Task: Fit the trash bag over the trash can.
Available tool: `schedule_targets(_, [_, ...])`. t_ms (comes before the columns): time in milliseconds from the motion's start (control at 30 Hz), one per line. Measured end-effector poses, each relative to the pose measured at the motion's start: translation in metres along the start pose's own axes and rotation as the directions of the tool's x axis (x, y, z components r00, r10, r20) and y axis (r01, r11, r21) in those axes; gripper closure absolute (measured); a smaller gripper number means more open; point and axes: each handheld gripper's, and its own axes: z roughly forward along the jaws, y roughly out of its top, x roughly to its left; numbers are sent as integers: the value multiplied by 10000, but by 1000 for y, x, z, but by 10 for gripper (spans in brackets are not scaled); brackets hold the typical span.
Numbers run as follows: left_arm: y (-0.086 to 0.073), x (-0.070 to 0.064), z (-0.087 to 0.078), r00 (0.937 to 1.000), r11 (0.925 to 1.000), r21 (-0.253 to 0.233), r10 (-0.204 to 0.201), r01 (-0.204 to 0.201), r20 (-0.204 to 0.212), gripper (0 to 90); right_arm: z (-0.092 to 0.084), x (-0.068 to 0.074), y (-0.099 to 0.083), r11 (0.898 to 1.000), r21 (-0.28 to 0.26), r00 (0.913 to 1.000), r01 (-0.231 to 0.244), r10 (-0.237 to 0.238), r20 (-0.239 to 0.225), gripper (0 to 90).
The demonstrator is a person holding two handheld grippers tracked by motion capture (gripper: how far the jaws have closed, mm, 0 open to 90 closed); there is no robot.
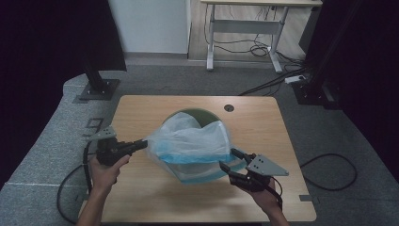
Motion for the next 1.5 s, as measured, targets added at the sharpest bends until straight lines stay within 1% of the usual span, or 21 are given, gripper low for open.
schedule_targets(33, [1, 0, 0, 10000, 10000, -9, 17, -17, 12, 894, 1, -1, 1, 10000, -63, 9999, -25, 26, 161, 513])
schedule_targets(67, [1, -1, 1, 10000, 10000, -17, 15, -15, 13, 894, 1, -3, 3, 9997, -166, 9997, -168, 171, 192, 623])
schedule_targets(167, [3, -1, 0, 10000, 10000, -13, 35, -35, 24, 894, 0, -9, 8, 9981, -522, 9992, -321, 332, 219, 794])
schedule_targets(233, [4, -1, 1, 10000, 10000, 10, 30, -30, 22, 894, 0, -11, 12, 9974, -676, 9993, -246, 265, 281, 844])
schedule_targets(300, [8, 0, 2, 10000, 9999, 103, 77, -77, -8, 895, 3, -14, 19, 9982, -604, 9992, 4, 20, 392, 886])
schedule_targets(367, [11, -2, 3, 9999, 9999, 104, 115, -115, -4, 894, 5, -18, 26, 9985, -550, 9998, 69, -57, 208, 888])
schedule_targets(500, [17, -3, 5, 9997, 9997, 107, 223, -223, -27, 895, 7, -20, 37, 9983, -530, 9994, 259, -247, 243, 891])
schedule_targets(567, [20, -3, 6, 9998, 9997, 122, 202, -202, -26, 894, 9, -21, 40, 9981, -513, 9989, 352, -335, 323, 890])
schedule_targets(733, [29, 0, 8, 9996, 9993, 289, 244, -239, -163, 895, 13, -32, 48, 9981, -527, 9964, 323, -281, 797, 890])
schedule_targets(800, [33, 3, 10, 9998, 9993, 332, 173, -168, -138, 895, 17, -37, 51, 9981, -396, 9934, 471, -427, 1062, 890])
schedule_targets(867, [35, 6, 11, 9998, 9992, 378, 107, -101, -177, 894, 21, -42, 52, 9984, -301, 9911, 487, -445, 1257, 891])
schedule_targets(967, [38, 11, 12, 9997, 9991, 417, -23, 33, -230, 895, 28, -48, 52, 9968, -28, 9837, 797, -782, 1618, 891])
schedule_targets(1000, [39, 13, 13, 9996, 9991, 420, -69, 81, -269, 895, 30, -49, 52, 9965, 15, 9828, 838, -829, 1649, 891])
schedule_targets(1067, [41, 17, 14, 9995, 9989, 434, -168, 180, -275, 895, 37, -52, 52, 9951, 139, 9816, 978, -987, 1633, 891])
schedule_targets(1133, [42, 21, 17, 9991, 9983, 510, -256, 273, -342, 895, 43, -54, 53, 9936, 209, 9786, 1108, -1128, 1720, 891])
schedule_targets(1200, [43, 25, 20, 9985, 9975, 601, -349, 373, -411, 895, 50, -57, 56, 9940, 227, 9782, 1067, -1090, 1768, 891])
schedule_targets(1267, [43, 32, 24, 9975, 9961, 693, -523, 555, -464, 894, 58, -61, 57, 9940, 291, 9765, 1056, -1092, 1858, 891])
schedule_targets(1367, [43, 38, 29, 9962, 9935, 892, -652, 702, -575, 895, 71, -68, 58, 9921, 489, 9719, 1155, -1230, 2006, 891])
schedule_targets(1433, [43, 41, 32, 9957, 9925, 957, -711, 766, -595, 895, 81, -73, 58, 9886, 778, 9654, 1287, -1428, 2181, 891])
schedule_targets(1500, [43, 43, 34, 9953, 9921, 954, -761, 816, -600, 895, 89, -77, 57, 9878, 906, 9643, 1266, -1440, 2221, 891])
